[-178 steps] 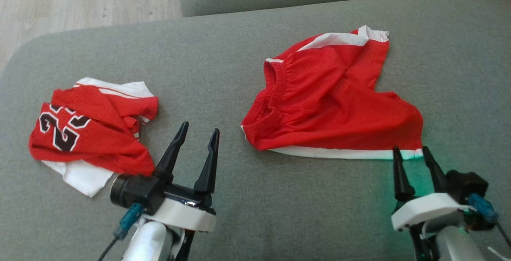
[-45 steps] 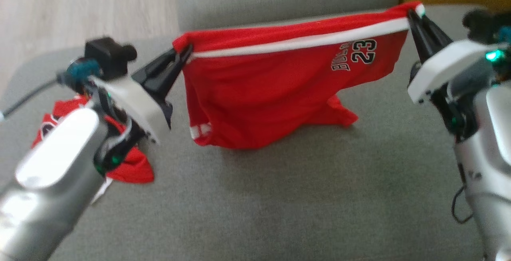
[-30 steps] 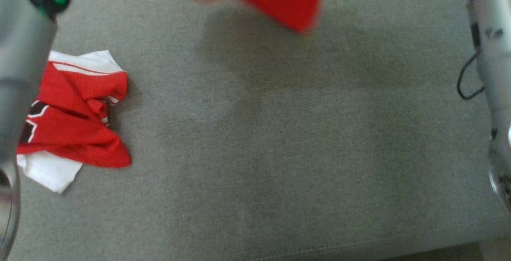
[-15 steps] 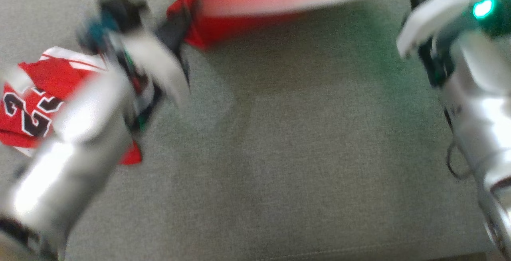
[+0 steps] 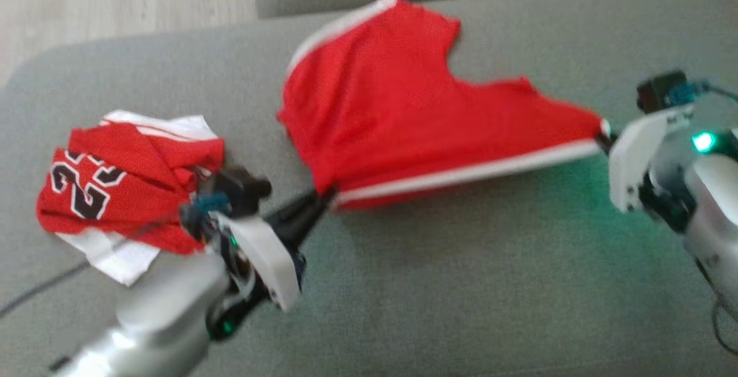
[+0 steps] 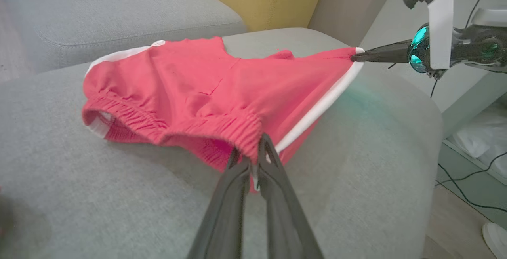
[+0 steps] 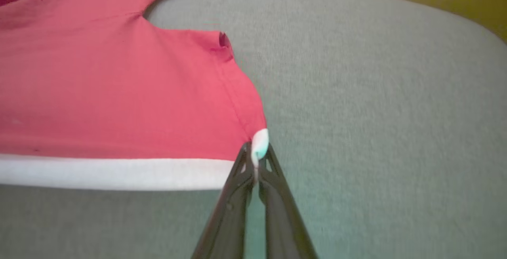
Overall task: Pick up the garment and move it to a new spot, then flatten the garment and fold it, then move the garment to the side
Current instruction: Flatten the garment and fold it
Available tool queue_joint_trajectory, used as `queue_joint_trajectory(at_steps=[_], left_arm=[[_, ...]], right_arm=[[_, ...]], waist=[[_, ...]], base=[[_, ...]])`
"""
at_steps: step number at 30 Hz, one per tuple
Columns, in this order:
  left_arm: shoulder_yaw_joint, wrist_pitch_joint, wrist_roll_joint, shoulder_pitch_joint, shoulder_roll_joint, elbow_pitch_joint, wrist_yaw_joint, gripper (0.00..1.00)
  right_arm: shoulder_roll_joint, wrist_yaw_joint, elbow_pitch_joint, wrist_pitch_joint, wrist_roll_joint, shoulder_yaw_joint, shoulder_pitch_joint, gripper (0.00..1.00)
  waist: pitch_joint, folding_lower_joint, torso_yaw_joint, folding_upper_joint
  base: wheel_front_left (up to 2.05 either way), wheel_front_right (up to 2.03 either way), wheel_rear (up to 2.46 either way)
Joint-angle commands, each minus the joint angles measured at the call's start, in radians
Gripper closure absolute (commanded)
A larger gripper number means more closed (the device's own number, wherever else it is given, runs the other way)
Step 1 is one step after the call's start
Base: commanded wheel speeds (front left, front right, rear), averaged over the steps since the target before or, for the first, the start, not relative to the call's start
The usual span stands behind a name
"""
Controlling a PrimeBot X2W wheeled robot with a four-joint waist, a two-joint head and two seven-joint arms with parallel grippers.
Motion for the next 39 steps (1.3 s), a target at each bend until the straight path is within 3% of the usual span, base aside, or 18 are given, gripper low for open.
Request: queue_joint_trajectory(at_steps=[1, 12, 17, 28, 34, 39], left_arm=[[0.025, -0.009, -0.013, 0.006, 0.041, -0.043, 0.021, 1.00], [-0.027, 0.015, -0.037, 0.167, 0.075, -0.240, 0.113, 1.00], [-0.025, 0.017, -0.033, 0.185, 0.094, -0.297, 0.157, 1.00], [0.049, -0.029, -0.021, 0.111, 0.096, -0.308, 0.200, 1.00], [0.085, -0.063, -0.015, 0.056, 0.056, -0.275, 0.203, 1.00], [0.102, -0.082, -0.018, -0.004, -0.006, -0.211, 0.180, 1.00]], right_arm=[[-0.078, -0.001, -0.059, 0.054, 0.053, 0.034, 0.039, 1.00], [-0.253, -0.001, -0.261, 0.268, 0.229, 0.089, 0.212, 1.00], [-0.284, -0.001, -0.344, 0.249, 0.250, 0.031, 0.242, 1.00], [-0.189, -0.001, -0.395, 0.065, 0.141, -0.151, 0.132, 1.00], [-0.135, -0.001, -0.378, 0.023, 0.060, -0.201, 0.051, 1.00], [-0.091, -0.001, -0.309, 0.038, -0.005, -0.233, -0.044, 1.00]], waist=[[-0.058, 0.0003, -0.004, 0.0000], [-0.135, 0.0003, -0.016, 0.0000], [-0.128, 0.0003, -0.011, 0.0000], [-0.024, 0.0003, 0.027, 0.0000], [0.042, 0.0003, 0.084, 0.0000], [0.111, 0.0003, 0.150, 0.0000]], base=[[0.00, 0.00, 0.00], [0.00, 0.00, 0.00], [0.00, 0.00, 0.00], [0.00, 0.00, 0.00], [0.00, 0.00, 0.00], [0.00, 0.00, 0.00]])
